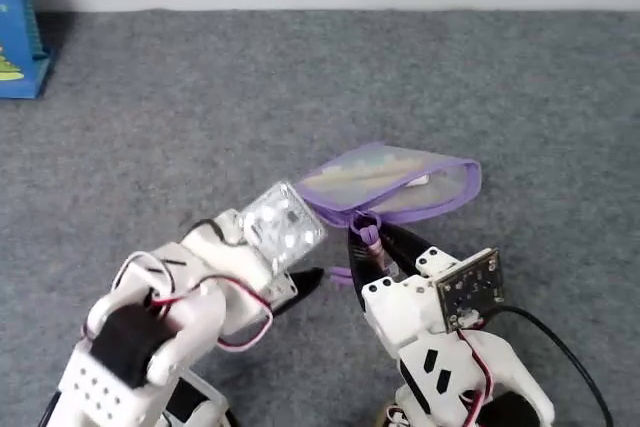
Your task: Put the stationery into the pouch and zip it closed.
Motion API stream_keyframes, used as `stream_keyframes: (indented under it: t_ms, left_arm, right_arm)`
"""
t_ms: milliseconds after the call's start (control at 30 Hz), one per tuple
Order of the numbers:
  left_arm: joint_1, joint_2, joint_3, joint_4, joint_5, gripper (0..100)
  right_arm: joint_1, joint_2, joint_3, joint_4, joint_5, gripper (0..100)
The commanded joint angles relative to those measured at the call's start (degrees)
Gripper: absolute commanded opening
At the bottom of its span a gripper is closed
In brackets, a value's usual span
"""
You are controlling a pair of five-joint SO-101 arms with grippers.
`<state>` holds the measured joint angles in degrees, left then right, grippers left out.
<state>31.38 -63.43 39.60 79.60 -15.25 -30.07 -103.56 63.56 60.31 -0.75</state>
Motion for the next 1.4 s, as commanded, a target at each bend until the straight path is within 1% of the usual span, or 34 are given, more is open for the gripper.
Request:
stream_keyframes:
  t_ms: [0,233,333,400,467,633,767,933,1000,1133,1300,1367]
  left_arm:
    - [1.3,-3.3,0.7,-5.5,3.4,24]
    - [1.6,-3.9,9.7,-17.0,4.0,24]
    - [1.7,-3.9,11.8,-19.9,4.1,24]
    - [1.8,-3.9,11.9,-20.7,4.1,24]
    - [3.8,-3.9,11.8,-20.5,4.1,24]
    - [9.8,-4.0,13.0,-20.6,4.1,24]
    - [10.1,-3.9,13.1,-20.7,4.1,24]
    - [10.1,-4.0,14.2,-21.9,5.1,24]
    - [10.2,-4.1,16.1,-24.9,7.0,22]
    - [10.5,-4.2,20.2,-30.3,7.2,16]
    - [10.5,-4.2,21.4,-31.3,7.2,11]
    - [10.5,-4.2,21.4,-31.3,7.1,7]
  right_arm:
    - [0.3,-0.6,-4.5,1.4,-0.6,0.7]
    - [0.2,-0.6,-12.0,8.7,-3.4,0.7]
    - [0.2,-0.6,-13.1,10.8,-3.4,0.7]
    - [0.1,-0.6,-13.1,12.0,-3.5,0.7]
    - [-0.2,-0.6,-13.5,12.5,-3.8,0.7]
    - [-6.1,-0.6,-14.2,12.7,-3.9,0.7]
    - [-7.6,-0.6,-15.6,13.0,-3.9,0.7]
    - [-7.8,-0.6,-18.7,16.8,-4.0,0.7]
    - [-7.8,-0.6,-19.5,18.5,-4.3,0.7]
    - [-7.6,-0.6,-20.0,20.0,-7.2,0.7]
    - [-7.4,-0.6,-19.8,19.7,-9.4,0.7]
    - [-7.4,-0.6,-19.8,19.2,-10.4,0.7]
